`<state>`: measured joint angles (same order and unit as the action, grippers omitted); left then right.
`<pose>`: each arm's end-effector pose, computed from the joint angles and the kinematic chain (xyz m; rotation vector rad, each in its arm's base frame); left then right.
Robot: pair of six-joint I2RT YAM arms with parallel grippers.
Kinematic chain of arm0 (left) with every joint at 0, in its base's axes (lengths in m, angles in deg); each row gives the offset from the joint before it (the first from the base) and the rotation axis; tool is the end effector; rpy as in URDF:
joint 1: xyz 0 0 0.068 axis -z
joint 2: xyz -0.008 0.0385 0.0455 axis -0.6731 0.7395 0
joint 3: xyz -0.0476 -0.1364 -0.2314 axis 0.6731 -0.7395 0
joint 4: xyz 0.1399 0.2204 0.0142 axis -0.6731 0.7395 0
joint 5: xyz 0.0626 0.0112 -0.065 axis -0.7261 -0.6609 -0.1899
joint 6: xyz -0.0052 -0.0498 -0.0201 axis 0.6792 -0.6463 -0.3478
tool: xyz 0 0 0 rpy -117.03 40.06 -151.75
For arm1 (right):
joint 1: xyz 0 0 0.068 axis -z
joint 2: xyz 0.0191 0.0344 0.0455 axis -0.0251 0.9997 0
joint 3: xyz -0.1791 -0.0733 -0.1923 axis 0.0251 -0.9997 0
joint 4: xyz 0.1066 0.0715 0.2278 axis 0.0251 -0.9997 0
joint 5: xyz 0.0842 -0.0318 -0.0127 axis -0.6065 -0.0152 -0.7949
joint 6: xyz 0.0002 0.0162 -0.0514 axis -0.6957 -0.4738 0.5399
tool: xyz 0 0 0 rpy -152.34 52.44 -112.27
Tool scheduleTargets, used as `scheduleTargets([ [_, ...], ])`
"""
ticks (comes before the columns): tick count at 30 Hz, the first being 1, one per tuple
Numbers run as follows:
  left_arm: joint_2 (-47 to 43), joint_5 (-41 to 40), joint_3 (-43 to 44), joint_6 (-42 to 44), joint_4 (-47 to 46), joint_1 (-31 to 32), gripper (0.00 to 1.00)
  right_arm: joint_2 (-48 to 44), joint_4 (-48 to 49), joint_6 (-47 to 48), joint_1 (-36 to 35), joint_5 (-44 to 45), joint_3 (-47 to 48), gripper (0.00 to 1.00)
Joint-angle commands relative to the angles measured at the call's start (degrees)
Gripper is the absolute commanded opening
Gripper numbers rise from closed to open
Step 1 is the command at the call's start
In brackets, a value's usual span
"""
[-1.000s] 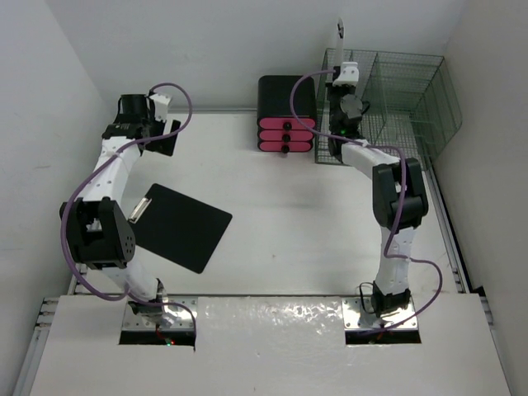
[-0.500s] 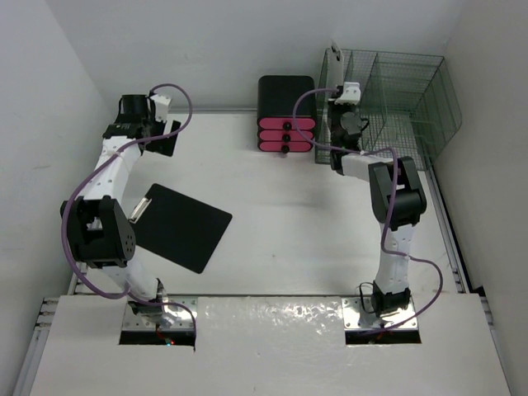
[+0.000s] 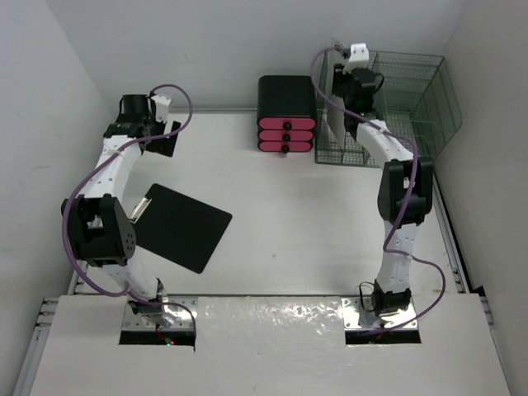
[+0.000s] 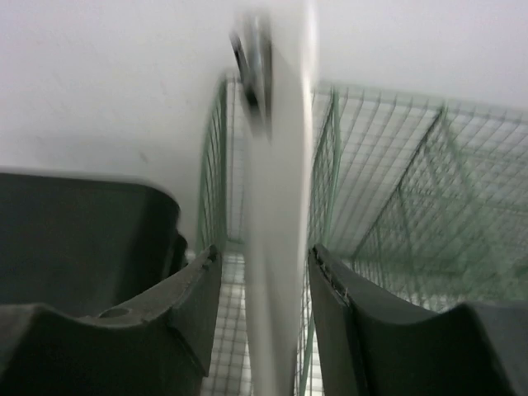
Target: Organize the desk
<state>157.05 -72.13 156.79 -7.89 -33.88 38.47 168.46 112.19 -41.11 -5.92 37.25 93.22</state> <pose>0.3746 0.0269 0.3111 0.3881 2.3500 0.2911 0.5121 0.0598 0.2906 0.0680 1.5763 -0.0076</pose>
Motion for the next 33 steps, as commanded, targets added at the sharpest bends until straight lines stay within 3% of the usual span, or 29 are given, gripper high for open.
scheduleTargets([
  [1, -0.01, -0.55, 2.79, 0.14, -1.06, -0.12, 1.00, 0.44, -11.98, 0.41, 0.41, -4.57, 11.58, 0.47],
  [4, 0.08, -0.73, 2.53, 0.31, -0.97, -0.21, 1.00, 2.39, -14.62, 1.47, 0.59, -5.98, 16.62, 0.47],
  [9, 0.43, -0.99, 2.61, 0.66, -0.97, -0.21, 1.00, 4.50, -16.12, 0.16, 1.29, -7.03, 20.50, 0.37],
  [12, 0.43, -1.17, 2.53, 0.75, -0.88, -0.12, 1.00, 4.41, -15.95, -0.90, 1.99, -8.00, 20.24, 0.20],
  [16, 0.61, -0.73, 2.53, 0.75, -0.71, -0.21, 1.00, 4.50, -16.21, -0.64, 2.08, -8.61, 20.06, 0.12],
  [19, 0.61, -0.64, 2.61, 0.84, -0.80, -0.21, 1.00, 3.98, -16.39, -0.64, 2.17, -8.53, 19.45, 0.00],
  [25, 1.22, -0.55, 2.79, 0.84, -0.35, -0.21, 1.00, 1.34, -14.10, 0.06, 2.17, -9.67, 17.60, 0.00],
  [33, 1.04, -0.64, 3.14, 0.84, -0.18, -0.12, 1.00, -4.02, 1.17, -1.86, 2.17, -6.69, 8.83, 0.00],
])
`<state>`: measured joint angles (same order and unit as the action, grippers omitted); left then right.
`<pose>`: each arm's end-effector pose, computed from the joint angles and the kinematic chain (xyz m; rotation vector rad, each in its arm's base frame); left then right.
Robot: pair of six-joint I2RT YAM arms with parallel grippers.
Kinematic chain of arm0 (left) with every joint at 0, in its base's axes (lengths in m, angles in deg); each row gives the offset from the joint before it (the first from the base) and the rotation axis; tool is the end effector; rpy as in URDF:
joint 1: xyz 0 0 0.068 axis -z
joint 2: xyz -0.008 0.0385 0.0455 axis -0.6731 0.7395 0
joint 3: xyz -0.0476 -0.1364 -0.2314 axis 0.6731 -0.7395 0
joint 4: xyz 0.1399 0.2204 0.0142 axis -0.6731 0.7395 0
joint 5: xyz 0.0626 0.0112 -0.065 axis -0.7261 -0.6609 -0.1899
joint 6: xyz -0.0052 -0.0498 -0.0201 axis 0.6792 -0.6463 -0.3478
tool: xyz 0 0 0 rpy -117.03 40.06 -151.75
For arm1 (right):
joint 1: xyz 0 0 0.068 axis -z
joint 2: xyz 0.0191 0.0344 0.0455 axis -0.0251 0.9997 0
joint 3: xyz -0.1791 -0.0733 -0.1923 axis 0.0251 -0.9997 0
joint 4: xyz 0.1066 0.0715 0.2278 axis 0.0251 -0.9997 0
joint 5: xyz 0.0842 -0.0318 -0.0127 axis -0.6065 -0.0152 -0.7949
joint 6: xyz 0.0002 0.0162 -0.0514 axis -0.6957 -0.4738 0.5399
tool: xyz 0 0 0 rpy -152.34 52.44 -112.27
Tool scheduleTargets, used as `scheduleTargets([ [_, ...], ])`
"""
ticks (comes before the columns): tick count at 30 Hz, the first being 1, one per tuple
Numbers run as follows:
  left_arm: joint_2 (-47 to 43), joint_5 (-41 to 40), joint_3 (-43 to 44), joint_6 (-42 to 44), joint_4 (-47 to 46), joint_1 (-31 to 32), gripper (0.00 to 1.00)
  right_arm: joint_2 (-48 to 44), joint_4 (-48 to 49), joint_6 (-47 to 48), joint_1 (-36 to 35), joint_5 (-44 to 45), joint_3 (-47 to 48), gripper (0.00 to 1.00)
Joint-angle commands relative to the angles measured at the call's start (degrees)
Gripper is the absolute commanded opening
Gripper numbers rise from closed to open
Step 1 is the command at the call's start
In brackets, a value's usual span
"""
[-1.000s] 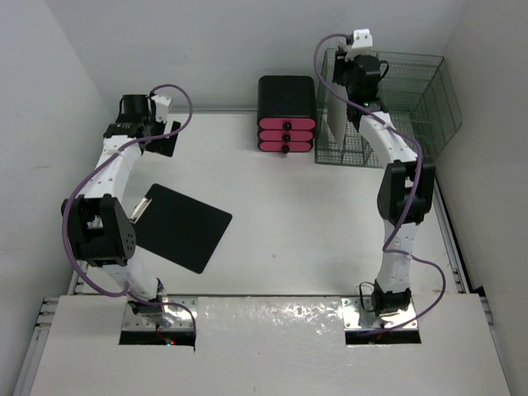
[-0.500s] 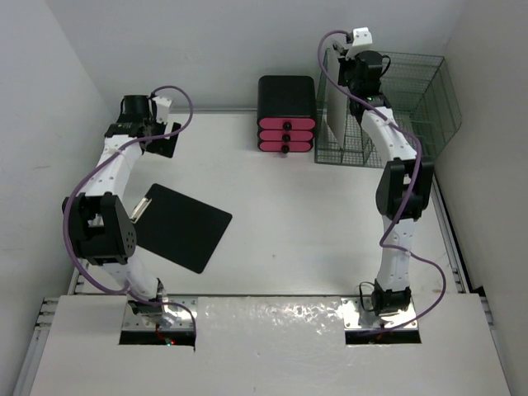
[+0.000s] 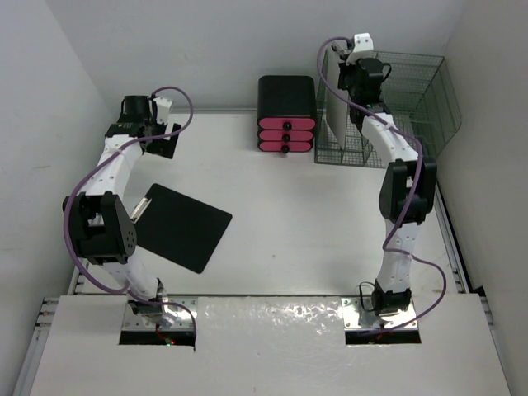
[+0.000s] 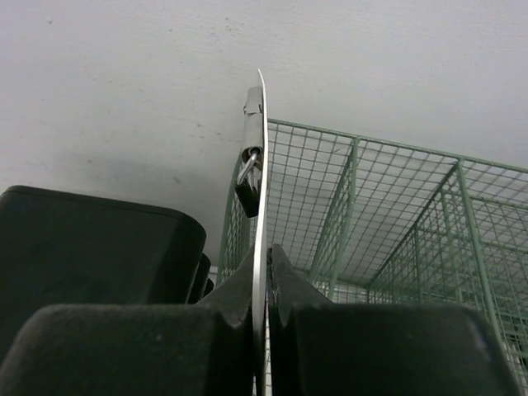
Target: Organize the desk
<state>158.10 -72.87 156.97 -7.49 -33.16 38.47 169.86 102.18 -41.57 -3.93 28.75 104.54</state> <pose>0.3773 0.0276 0.3046 0.3961 2.3786 0.3037 0.5237 0.0482 0.3304 -0.0145 1.5800 0.0885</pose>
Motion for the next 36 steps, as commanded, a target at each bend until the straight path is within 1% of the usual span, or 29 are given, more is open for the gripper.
scheduleTargets([
  [1, 0.08, 0.01, 3.05, 0.53, -0.73, -0.12, 1.00, -5.86, 13.12, -1.76, 0.18, 2.34, -3.38, 0.00],
  [2, 0.08, -0.07, 3.23, 0.53, -0.72, -0.21, 1.00, -6.56, 17.14, -2.28, 0.18, 2.87, -5.22, 0.00],
  [4, 0.35, -0.07, 3.23, 0.62, -0.64, -0.21, 1.00, -7.18, 21.20, -2.64, 0.18, 5.58, -7.07, 0.00],
  [7, 0.70, -0.34, 3.23, 0.45, -0.64, -0.12, 1.00, -8.50, 32.34, -3.17, 0.09, 9.54, -11.47, 0.00],
  [13, 1.40, -0.78, 3.93, 0.45, -0.11, -0.12, 1.00, -6.57, 41.51, -4.48, 0.09, 12.54, -14.11, 0.00],
  [16, 1.40, -0.69, 3.93, 0.45, -0.02, -0.21, 1.00, -4.73, 43.98, -5.01, 0.09, 12.72, -14.64, 0.00],
  [19, 1.84, -1.21, 4.02, 0.53, 0.07, -0.21, 1.00, -3.76, 49.42, -5.72, 0.01, 12.72, -17.01, 0.00],
  [21, 2.19, -1.65, 4.02, 0.71, 0.15, -0.12, 1.00, -3.67, 51.18, -5.89, -0.08, 12.63, -19.82, 0.00],
  [22, 2.28, -1.74, 4.02, 0.80, 0.15, -0.21, 1.00, -3.32, 53.89, -5.81, -0.17, 11.94, -20.87, 0.00],
  [24, 2.63, -1.66, 4.28, 0.80, 0.42, -0.21, 1.00, -2.79, 55.41, -5.02, -0.43, 10.79, -23.69, 0.00],
  [30, 2.72, -0.69, 5.16, 0.62, 1.30, -0.12, 1.00, -1.20, 57.43, -3.43, -0.61, 11.66, -28.08, 0.00],
  [35, 3.42, -0.60, 5.60, 0.10, 1.65, -0.12, 1.00, -2.26, 55.07, -2.82, -0.79, 10.96, -31.07, 0.00],
  [36, 3.60, -0.43, 5.69, -0.08, 1.74, -0.12, 1.00, -2.52, 53.23, -2.73, -0.87, 10.61, -31.25, 0.00],
])
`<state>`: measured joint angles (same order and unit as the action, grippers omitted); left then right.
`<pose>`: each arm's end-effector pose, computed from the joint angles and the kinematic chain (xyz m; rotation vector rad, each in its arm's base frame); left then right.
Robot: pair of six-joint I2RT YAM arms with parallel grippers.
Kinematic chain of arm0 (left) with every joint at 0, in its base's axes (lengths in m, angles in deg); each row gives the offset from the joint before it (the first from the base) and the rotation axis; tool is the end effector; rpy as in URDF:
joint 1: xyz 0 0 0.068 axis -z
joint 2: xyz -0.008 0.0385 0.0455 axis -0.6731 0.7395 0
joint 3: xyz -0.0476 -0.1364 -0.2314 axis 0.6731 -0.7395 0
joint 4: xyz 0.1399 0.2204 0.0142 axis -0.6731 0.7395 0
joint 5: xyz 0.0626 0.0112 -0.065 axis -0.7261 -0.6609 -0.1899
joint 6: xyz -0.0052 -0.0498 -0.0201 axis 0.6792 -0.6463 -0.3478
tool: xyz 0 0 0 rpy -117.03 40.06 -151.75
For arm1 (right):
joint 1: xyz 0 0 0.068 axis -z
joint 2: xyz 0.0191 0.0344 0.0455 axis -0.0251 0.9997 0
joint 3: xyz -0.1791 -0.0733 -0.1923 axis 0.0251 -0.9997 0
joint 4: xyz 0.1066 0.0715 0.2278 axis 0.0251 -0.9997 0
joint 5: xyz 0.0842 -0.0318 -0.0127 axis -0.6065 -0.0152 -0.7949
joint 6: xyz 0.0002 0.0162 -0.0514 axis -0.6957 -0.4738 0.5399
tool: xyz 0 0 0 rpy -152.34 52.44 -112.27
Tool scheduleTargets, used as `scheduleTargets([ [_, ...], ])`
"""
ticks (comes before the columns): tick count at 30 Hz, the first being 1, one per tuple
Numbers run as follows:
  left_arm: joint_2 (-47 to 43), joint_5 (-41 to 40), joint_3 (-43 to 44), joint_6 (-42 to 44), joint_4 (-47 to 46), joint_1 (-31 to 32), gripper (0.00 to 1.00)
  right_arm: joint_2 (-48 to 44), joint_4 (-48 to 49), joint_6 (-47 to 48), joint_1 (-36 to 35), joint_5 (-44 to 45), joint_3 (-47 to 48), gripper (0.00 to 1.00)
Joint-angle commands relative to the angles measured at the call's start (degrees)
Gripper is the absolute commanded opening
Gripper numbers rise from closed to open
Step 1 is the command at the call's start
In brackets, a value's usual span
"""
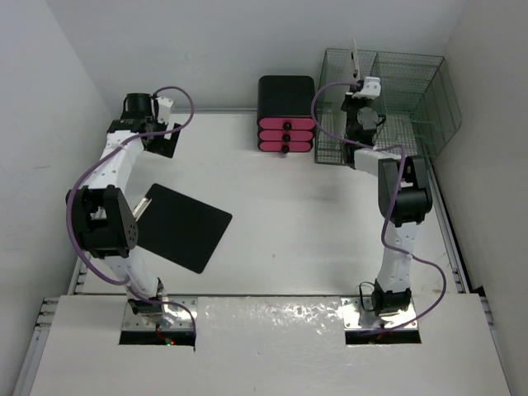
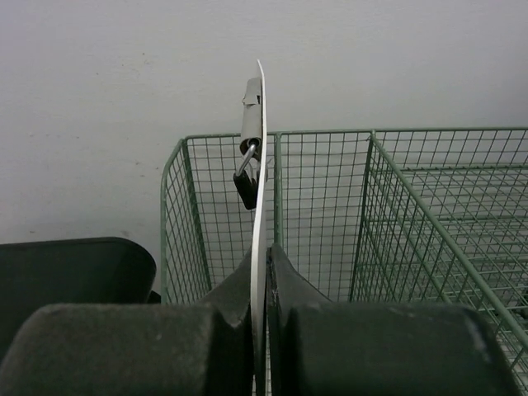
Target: Organize the desk
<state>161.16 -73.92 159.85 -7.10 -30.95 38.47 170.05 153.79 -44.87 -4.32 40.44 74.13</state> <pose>0.3878 0.0289 0.2988 0.4052 2.4218 0.3198 0.4804 0.0402 0.2409 0.2055 1.2054 0.0387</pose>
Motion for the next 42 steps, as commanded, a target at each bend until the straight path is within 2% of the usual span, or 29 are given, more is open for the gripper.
scheduleTargets([
  [1, 0.89, 0.62, 2.89, -0.74, -0.38, -0.12, 1.00, -2.89, 0.48, 0.83, -0.48, -1.61, -1.11, 0.00],
  [3, 1.15, 0.80, 2.81, -0.91, -0.30, -0.21, 1.00, -3.95, -2.33, 0.84, -0.57, -1.52, -1.90, 0.00],
  [4, 1.16, 0.80, 2.63, -1.09, -0.38, -0.21, 1.00, -4.56, -3.21, 0.84, -0.57, -1.44, -2.17, 0.05],
  [5, 1.24, 0.28, 2.46, -1.26, -0.30, -0.21, 1.00, -5.26, -4.18, 0.84, -0.57, -1.43, -2.43, 0.20],
  [7, 1.07, -0.34, 1.23, -1.62, -0.03, -0.56, 1.00, -7.72, -9.53, 0.49, -0.66, -1.43, -1.99, 0.32],
  [8, 1.07, -0.43, 0.96, -1.70, 0.32, -0.82, 1.00, -8.69, -11.55, -0.04, -0.66, -1.35, -1.82, 0.49],
  [12, 0.19, 1.41, -0.70, -2.49, 2.42, -4.85, 1.00, -14.22, -22.35, -3.38, -1.09, -1.52, -1.99, 0.78],
  [13, -0.42, 1.94, -1.93, -2.76, 3.21, -5.56, 1.00, -16.23, -23.51, -3.82, -1.27, -1.61, -2.60, 0.81],
  [16, -1.91, 3.26, -6.13, -2.24, 4.36, -7.24, 1.00, -20.02, -27.47, -4.52, -1.89, -1.79, -4.71, 0.86],
  [19, -2.01, 0.03, -9.93, -1.36, 5.24, -7.33, 1.00, -23.71, -31.51, -5.66, -1.89, -1.70, -7.17, 0.93],
  [24, 0.71, -2.02, -12.40, -0.03, 6.12, -8.29, 0.96, -28.55, -34.42, -7.60, -1.89, -3.36, -12.61, 0.95],
  [27, 3.96, -1.14, -12.57, -0.30, 6.65, -8.99, 0.83, -31.19, -34.25, -8.56, -1.97, -6.52, -15.51, 0.95],
  [34, 5.37, 2.90, -13.28, 1.63, 7.35, -11.37, 0.70, -35.85, -32.58, -9.45, -1.89, -11.01, -19.57, 0.95],
  [42, 10.29, 3.34, -13.81, 3.39, 5.86, -14.18, 0.54, -39.89, -33.37, -9.71, -1.89, -11.81, -21.68, 0.94],
])
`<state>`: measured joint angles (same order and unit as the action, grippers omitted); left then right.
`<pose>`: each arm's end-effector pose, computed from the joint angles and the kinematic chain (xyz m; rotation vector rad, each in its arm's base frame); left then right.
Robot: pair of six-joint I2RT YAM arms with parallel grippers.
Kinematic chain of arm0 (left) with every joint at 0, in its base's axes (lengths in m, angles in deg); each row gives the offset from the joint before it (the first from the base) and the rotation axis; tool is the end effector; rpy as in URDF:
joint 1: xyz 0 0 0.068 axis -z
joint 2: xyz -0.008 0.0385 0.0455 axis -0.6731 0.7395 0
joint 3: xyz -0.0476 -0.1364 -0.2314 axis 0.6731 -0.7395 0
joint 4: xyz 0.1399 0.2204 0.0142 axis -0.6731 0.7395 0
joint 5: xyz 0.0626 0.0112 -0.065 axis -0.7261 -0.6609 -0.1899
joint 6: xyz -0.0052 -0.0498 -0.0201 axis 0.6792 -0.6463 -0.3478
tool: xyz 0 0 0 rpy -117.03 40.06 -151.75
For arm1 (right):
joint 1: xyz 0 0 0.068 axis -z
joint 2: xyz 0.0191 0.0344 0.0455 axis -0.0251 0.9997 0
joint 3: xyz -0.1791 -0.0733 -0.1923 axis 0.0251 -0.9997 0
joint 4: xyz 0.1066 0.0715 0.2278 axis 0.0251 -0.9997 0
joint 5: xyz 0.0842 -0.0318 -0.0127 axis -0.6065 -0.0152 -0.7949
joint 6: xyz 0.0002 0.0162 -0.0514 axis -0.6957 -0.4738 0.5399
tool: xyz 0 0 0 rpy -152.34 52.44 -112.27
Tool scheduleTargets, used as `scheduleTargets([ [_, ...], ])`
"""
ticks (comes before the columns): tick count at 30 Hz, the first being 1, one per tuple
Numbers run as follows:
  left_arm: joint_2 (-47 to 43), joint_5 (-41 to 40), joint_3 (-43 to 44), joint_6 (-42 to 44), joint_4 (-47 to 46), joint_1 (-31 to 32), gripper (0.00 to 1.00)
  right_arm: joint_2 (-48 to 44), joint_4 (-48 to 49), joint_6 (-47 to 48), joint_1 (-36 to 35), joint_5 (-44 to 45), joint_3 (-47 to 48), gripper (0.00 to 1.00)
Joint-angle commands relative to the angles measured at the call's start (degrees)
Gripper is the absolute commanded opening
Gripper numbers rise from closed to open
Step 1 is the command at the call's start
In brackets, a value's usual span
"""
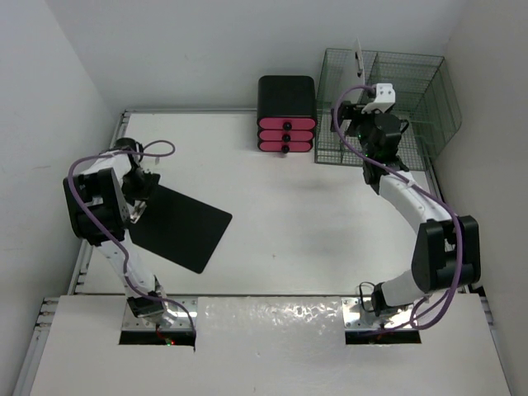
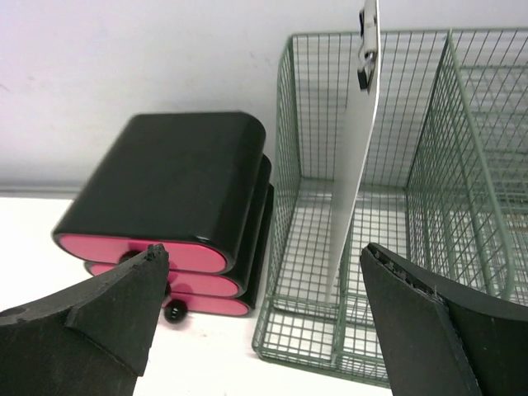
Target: Organize the desk
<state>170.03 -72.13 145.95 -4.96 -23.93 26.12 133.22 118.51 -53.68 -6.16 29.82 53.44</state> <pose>0.3464 0.1024 0.1659 0.2660 2.9677 0.1727 0.3537 0.0455 0.3134 0.1351 1.5473 0.2738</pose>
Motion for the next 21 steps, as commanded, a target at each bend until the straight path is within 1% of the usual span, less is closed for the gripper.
scheduleTargets([
  [1, 1.77, 2.51, 0.18, 1.34, -1.25, -2.18, 0.52, -3.42, 2.08, -1.08, -0.05, -1.01, -1.24, 0.94],
  [2, 2.12, 2.61, 0.36, 1.43, -1.33, -2.45, 0.50, -3.77, 2.61, -1.17, -0.14, -0.75, -1.85, 0.94],
  [3, 2.82, 2.61, 0.36, 1.69, -1.42, -2.45, 0.43, -4.03, 2.87, -1.43, -0.05, -0.31, -2.12, 0.94],
  [4, 3.18, 4.79, 0.45, 1.78, -1.42, -2.45, 0.40, -4.64, 2.96, -1.60, -0.05, -0.13, -2.30, 0.94],
  [5, 3.79, 5.24, 0.36, 1.87, -1.34, -2.53, 0.37, -4.91, 3.05, -1.95, -0.05, -0.04, -2.47, 0.94],
  [6, 4.14, 5.51, 0.19, 2.13, -1.42, -2.45, 0.31, -5.09, 2.96, -2.13, -0.05, 0.13, -2.56, 0.94],
  [7, 4.41, 4.99, -0.43, 2.22, -1.68, -2.53, 0.28, -5.53, 2.88, -2.39, -0.05, 0.05, -2.65, 0.94],
  [8, 4.67, 4.37, -0.87, 2.39, -2.64, -2.45, 0.16, -5.79, 3.05, -2.92, -0.05, 0.05, -2.91, 0.94],
  [10, 4.76, 4.19, -1.48, 2.66, -3.35, -2.45, 0.01, -6.41, 4.62, -3.19, -0.23, -1.61, -3.88, 0.93],
  [11, 4.67, 4.54, -1.75, 2.74, -3.88, -2.45, 0.00, -7.19, 6.46, -3.62, -0.31, -1.97, -4.84, 0.93],
  [13, 4.15, 6.46, -1.92, 3.09, -4.23, -2.45, 0.00, -7.81, 7.01, -3.54, -1.10, -2.15, -5.20, 0.93],
  [18, -2.00, 8.41, -3.50, 4.33, -6.60, -1.83, 0.00, -7.64, 2.71, 2.78, -5.41, -2.06, -2.57, 0.92],
  [21, -4.29, 9.03, -3.77, 4.94, -6.08, -1.57, 0.00, -7.03, 1.21, 6.03, -8.13, -2.50, -1.69, 0.92],
])
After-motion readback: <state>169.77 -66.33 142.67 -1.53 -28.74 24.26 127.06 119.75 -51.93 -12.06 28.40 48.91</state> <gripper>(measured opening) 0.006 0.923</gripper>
